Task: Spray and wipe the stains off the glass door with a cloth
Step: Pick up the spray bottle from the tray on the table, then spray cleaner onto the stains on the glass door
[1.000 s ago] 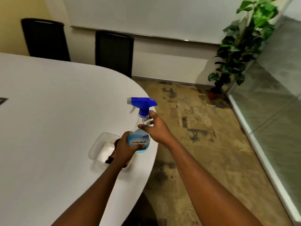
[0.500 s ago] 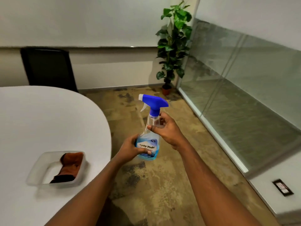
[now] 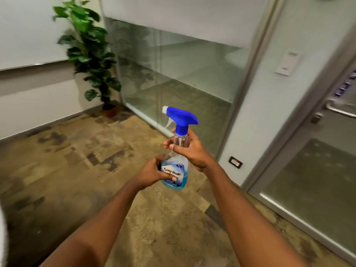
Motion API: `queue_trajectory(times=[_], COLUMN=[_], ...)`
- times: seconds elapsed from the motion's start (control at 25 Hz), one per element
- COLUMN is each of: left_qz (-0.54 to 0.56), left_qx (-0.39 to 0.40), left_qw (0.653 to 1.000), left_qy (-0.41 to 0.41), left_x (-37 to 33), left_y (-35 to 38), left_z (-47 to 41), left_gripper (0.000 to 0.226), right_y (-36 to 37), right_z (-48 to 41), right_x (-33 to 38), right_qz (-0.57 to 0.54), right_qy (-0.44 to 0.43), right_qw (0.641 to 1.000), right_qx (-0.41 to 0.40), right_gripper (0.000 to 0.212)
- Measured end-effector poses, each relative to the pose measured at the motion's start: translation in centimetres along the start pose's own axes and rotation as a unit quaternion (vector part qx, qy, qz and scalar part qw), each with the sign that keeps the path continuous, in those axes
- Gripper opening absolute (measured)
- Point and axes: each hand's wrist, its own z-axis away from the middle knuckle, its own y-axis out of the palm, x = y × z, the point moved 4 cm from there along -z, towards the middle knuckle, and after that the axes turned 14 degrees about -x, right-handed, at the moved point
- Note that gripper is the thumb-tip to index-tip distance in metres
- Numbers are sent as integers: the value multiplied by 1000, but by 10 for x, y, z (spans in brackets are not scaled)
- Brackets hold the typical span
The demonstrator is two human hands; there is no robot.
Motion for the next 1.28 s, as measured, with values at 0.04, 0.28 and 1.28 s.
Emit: queue_trajectory(times=[0.04,0.28,1.28], left_qz=[3,-12,-135], left_qx=[21,148,690], left_qw=[1000,989,680], left_qy=[8,18,207], left_x=[-8,-25,-263], left_y=[25,147,613], left_z=[-10,-73,-226], left_gripper=[57,62,69], right_y=[-26,-147,-561], right_z=[1,10,53], right_x=[1,12,129], right_qz=[3,4,41], right_qy=[-1,-13,-175], right_qw=[1000,986,849], right_qx=[-25,-167,-497], right_gripper=[43,51,58])
